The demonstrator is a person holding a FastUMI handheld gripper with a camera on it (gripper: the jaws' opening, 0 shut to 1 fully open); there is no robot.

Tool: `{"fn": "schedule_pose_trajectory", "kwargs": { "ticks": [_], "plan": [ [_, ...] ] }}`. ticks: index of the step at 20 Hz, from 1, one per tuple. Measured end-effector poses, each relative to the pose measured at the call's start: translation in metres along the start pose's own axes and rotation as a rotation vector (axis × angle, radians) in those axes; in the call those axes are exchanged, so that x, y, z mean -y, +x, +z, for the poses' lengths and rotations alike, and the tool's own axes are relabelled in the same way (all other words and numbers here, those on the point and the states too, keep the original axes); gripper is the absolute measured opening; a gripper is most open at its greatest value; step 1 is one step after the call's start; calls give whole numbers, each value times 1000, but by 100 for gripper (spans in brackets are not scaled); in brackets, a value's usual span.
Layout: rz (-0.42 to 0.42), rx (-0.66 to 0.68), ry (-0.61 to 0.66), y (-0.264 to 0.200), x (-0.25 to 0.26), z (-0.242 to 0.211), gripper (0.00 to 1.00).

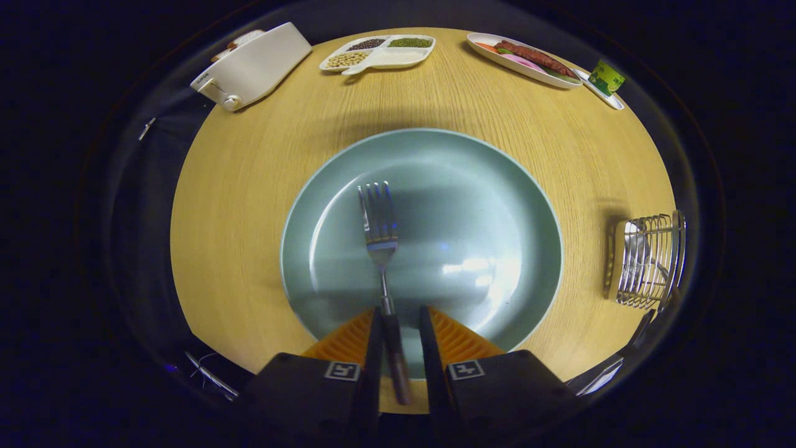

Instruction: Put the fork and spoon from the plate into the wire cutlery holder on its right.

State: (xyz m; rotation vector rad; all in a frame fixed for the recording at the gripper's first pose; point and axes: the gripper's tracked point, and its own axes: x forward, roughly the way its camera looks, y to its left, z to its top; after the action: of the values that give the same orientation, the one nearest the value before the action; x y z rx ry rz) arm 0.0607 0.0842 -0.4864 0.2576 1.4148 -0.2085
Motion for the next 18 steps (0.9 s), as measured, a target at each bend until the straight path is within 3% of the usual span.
{"fn": "schedule_pose_trajectory", "kwargs": {
  "ticks": [1,4,10,18],
  "plan": [
    [11,-5,-5,0,-1,0,27],
    [86,-20,-15,2,-7,-2,13],
    [190,-16,-13,-13,-11,2,9],
    [316,44,-10,-105,17,32,9]
  ]
}}
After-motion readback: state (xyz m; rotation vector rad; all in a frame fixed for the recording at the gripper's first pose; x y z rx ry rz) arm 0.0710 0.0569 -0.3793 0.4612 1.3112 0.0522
